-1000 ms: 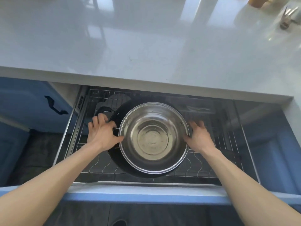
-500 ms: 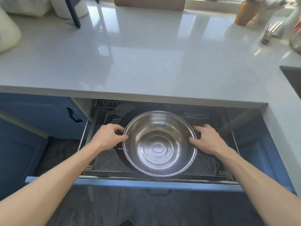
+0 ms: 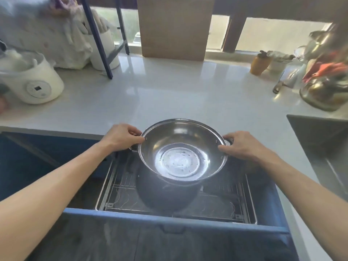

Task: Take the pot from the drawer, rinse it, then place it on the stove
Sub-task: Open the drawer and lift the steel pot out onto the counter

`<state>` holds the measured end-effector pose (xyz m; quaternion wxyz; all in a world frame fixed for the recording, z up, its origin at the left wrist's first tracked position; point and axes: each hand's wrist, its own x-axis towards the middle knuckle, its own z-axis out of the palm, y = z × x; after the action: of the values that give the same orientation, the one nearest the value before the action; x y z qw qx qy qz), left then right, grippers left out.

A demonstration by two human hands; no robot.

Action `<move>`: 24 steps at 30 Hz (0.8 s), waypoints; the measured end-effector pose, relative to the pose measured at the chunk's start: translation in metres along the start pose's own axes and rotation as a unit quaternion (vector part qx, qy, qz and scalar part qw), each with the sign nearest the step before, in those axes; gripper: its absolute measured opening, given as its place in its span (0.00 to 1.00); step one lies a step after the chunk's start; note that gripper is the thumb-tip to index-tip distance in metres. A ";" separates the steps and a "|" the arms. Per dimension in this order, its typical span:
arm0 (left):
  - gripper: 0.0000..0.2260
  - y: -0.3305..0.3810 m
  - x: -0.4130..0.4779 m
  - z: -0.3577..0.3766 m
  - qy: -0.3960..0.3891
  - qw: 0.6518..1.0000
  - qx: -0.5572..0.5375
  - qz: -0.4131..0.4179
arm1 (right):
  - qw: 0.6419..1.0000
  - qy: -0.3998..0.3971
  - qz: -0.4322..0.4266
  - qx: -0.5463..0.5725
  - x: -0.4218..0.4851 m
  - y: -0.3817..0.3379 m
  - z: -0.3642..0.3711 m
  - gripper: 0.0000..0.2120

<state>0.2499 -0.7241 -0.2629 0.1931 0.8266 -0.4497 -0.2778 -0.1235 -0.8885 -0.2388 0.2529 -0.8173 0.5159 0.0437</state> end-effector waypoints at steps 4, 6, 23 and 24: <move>0.10 0.028 0.023 -0.022 0.063 0.998 -0.023 0.018 | 0.998 0.059 -0.026 0.017 0.027 -0.007 -0.031 0.13; 0.09 0.037 0.045 -0.032 0.078 0.996 -0.033 0.029 | 0.996 0.084 -0.030 0.011 0.052 -0.008 -0.040 0.14; 0.09 0.010 0.222 0.000 0.108 0.993 0.005 0.037 | 0.989 0.126 0.049 0.053 0.225 0.003 0.023 0.21; 0.09 0.009 0.222 0.002 0.110 0.993 0.006 0.043 | 0.989 0.129 0.048 0.052 0.225 0.003 0.027 0.21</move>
<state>0.3409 -0.9175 -0.3227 0.2478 0.8332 -0.4628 -0.1740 -0.0163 -1.0623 -0.3378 0.2243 -0.7761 0.5843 -0.0765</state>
